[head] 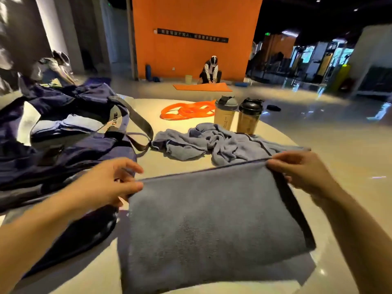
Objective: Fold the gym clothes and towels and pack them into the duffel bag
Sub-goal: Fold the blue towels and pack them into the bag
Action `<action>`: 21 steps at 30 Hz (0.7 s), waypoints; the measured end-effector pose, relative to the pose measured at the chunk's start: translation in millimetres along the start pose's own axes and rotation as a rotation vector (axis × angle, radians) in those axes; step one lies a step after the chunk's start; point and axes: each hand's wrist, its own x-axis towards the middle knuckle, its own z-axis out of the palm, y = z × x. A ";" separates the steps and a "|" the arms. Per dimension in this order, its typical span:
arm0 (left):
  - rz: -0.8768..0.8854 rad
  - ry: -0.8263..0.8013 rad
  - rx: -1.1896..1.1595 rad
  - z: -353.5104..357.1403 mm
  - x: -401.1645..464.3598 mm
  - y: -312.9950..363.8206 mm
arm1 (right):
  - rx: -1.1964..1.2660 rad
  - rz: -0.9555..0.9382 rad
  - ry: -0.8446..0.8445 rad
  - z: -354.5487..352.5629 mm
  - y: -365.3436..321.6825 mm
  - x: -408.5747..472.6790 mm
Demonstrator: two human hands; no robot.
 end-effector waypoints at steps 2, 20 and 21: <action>0.123 0.119 0.585 19.8 2.3 -12.4 | -0.117 0.089 -0.076 24.8 24.4 14.2; 0.272 -0.275 0.822 67.8 -28.7 -45.2 | -0.919 -0.213 -0.481 102.3 53.9 -46.1; 0.198 -0.188 0.784 64.0 -31.4 -48.6 | -0.926 -0.207 -0.487 103.1 52.6 -47.0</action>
